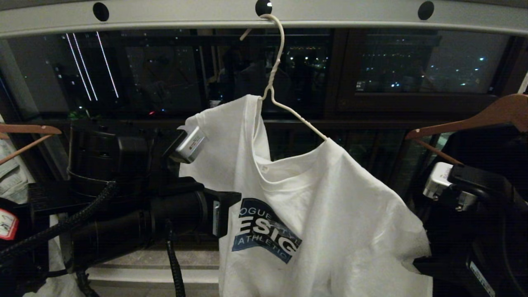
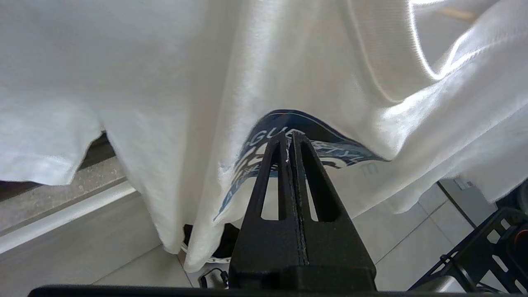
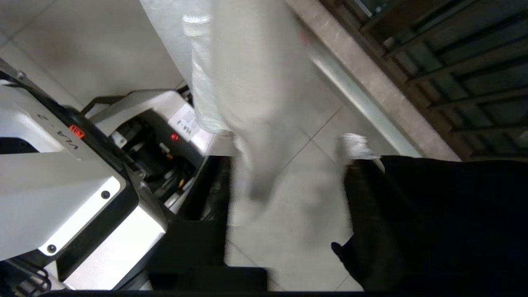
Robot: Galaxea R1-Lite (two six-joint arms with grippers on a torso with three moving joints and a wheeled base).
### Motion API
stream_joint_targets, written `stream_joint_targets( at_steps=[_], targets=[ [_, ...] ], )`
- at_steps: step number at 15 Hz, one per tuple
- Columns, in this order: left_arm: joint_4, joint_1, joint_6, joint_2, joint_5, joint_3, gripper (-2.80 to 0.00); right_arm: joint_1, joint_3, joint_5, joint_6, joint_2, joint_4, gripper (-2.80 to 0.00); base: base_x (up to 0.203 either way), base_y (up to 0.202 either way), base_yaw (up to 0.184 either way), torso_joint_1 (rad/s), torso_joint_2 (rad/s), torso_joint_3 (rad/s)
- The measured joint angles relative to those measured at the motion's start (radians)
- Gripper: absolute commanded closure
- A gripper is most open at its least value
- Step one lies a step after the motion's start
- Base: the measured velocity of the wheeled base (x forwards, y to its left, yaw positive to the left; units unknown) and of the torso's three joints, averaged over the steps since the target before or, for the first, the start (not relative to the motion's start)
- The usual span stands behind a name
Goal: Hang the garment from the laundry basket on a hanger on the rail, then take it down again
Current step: Take the clothes off the clothes rack
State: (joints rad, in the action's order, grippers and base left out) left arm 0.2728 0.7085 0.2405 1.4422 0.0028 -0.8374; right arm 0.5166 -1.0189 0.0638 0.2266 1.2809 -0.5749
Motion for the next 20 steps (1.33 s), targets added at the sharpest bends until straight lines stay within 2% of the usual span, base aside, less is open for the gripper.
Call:
stream_joint_targets(
  at_steps=[8, 9, 12, 16, 20],
  targets=[
    [0.0, 0.001, 0.0, 0.022, 0.0, 0.0, 0.0, 0.0, -0.058, 0.029, -0.017, -0.2, 0.05, -2.8, 0.0, 0.0, 0.0, 0.0, 0.0, 0.0],
    [0.0, 0.002, 0.0, 0.025, 0.0, 0.0, 0.0, 0.0, -0.061, 0.033, -0.019, -0.22, 0.068, 0.0, 0.0, 0.0, 0.0, 0.0, 0.0, 0.0],
    [0.0, 0.002, 0.0, 0.03, 0.0, 0.001, 0.0, 0.0, -0.062, 0.047, -0.038, -0.247, 0.109, 0.0, 0.0, 0.0, 0.0, 0.0, 0.0, 0.0],
    [0.0, 0.002, 0.0, 0.03, 0.0, 0.001, 0.0, 0.0, -0.06, 0.109, -0.056, -0.252, 0.144, 0.0, 0.0, 0.0, 0.0, 0.0, 0.0, 0.0],
    [0.0, 0.003, 0.0, 0.031, 0.0, 0.0, 0.0, 0.006, -0.06, 0.118, -0.104, -0.231, 0.184, 0.0, 0.0, 0.0, 0.0, 0.0, 0.0, 0.0]
  ],
)
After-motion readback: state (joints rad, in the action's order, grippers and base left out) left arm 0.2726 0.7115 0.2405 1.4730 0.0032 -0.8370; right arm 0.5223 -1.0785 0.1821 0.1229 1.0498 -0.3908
